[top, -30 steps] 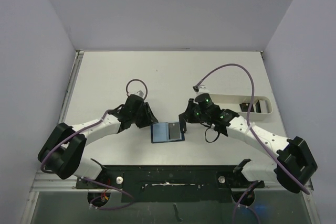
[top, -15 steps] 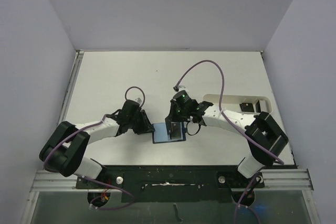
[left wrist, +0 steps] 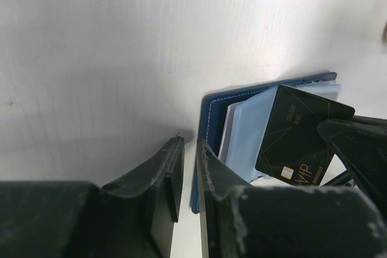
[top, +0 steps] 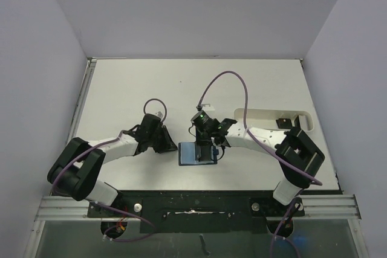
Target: Put the credit cards into the card holder
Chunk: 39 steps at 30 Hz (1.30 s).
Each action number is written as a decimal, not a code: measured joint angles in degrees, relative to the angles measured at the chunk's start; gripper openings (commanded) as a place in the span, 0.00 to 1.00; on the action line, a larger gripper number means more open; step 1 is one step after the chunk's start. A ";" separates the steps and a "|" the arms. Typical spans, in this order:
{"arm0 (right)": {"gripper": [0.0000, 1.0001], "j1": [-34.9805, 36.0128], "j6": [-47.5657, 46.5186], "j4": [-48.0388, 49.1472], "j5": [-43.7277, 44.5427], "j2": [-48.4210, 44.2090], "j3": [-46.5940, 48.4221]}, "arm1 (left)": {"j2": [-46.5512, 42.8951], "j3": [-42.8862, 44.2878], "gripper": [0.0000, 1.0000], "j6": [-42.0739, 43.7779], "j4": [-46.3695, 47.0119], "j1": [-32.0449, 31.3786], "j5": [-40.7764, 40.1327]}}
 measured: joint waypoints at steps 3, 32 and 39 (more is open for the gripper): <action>0.00 0.39 0.00 -0.94 1.38 -0.02 0.00 | 0.39 0.50 0.14 0.09 -0.31 0.04 -0.20; 0.00 0.31 -0.22 -3.32 1.44 -2.27 -0.42 | 6.38 -1.90 0.02 -6.40 16.22 -3.39 8.11; 0.00 0.33 0.04 -5.33 3.02 -3.58 -2.12 | 6.38 -1.42 0.02 -6.21 15.15 -3.41 7.13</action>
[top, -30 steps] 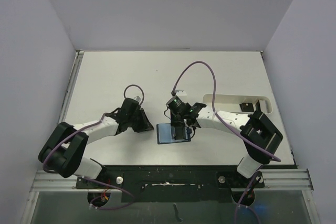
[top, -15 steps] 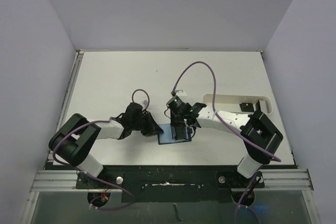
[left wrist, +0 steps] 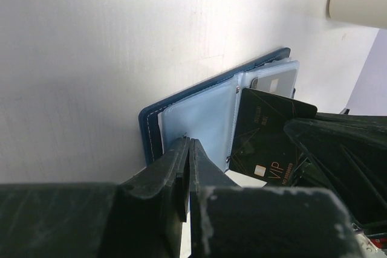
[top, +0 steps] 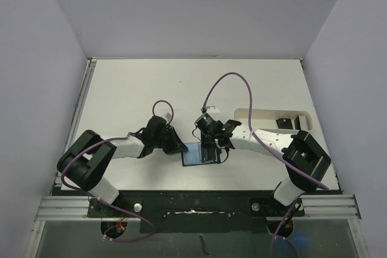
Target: Put the credit cards into the card holder
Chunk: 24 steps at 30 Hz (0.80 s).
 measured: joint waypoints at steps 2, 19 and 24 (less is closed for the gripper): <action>0.00 0.00 0.00 -0.02 0.11 0.00 0.00 | 0.00 0.04 0.02 0.00 -0.13 0.00 -0.13; 0.00 -10.58 -2.45 15.12 -15.98 -6.82 -10.69 | -4.59 1.77 0.28 2.08 -7.69 0.07 -2.19; 0.00 -12.09 -2.47 19.10 -21.66 -6.97 -12.39 | -4.83 1.75 0.28 2.73 -9.46 0.09 -3.39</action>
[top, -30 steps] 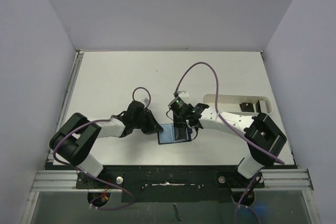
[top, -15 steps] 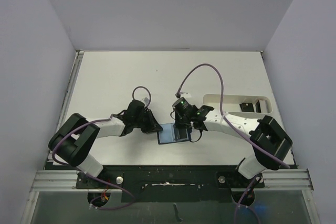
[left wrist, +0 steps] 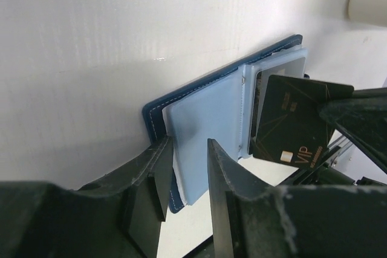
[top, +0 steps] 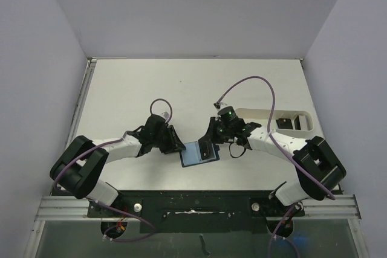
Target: Put the credit cards into the card holder
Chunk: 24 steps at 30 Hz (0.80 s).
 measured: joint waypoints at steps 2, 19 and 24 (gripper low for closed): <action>0.00 -0.15 0.02 2.16 -2.54 0.02 -0.57 | 0.00 0.00 0.29 0.13 -0.33 0.00 -0.28; 0.00 -2.34 0.07 8.20 -8.66 3.98 -2.49 | 0.35 0.13 0.13 1.81 -1.77 0.66 -1.73; 0.00 -3.41 0.52 10.32 -10.56 5.33 -3.76 | 0.87 0.37 0.13 2.14 -1.46 0.81 -1.49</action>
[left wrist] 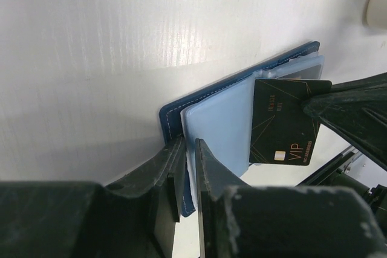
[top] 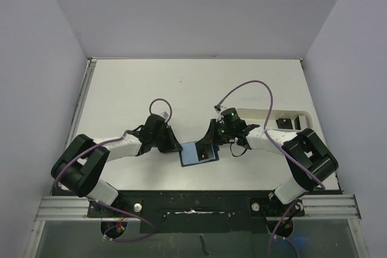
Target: Put the credit cards into the card holder
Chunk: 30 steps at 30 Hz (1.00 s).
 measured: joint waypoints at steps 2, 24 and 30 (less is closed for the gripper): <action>0.00 -0.46 0.24 1.60 -1.03 0.44 -0.48 | 0.13 0.15 0.13 0.24 0.00 0.04 0.02; 0.00 -2.16 2.36 7.19 -5.09 0.76 -3.13 | 0.76 0.81 0.13 1.77 0.11 0.42 -0.02; 0.00 -2.14 2.93 7.58 -5.64 0.70 -3.13 | 0.96 1.09 0.13 2.19 0.11 0.42 -0.04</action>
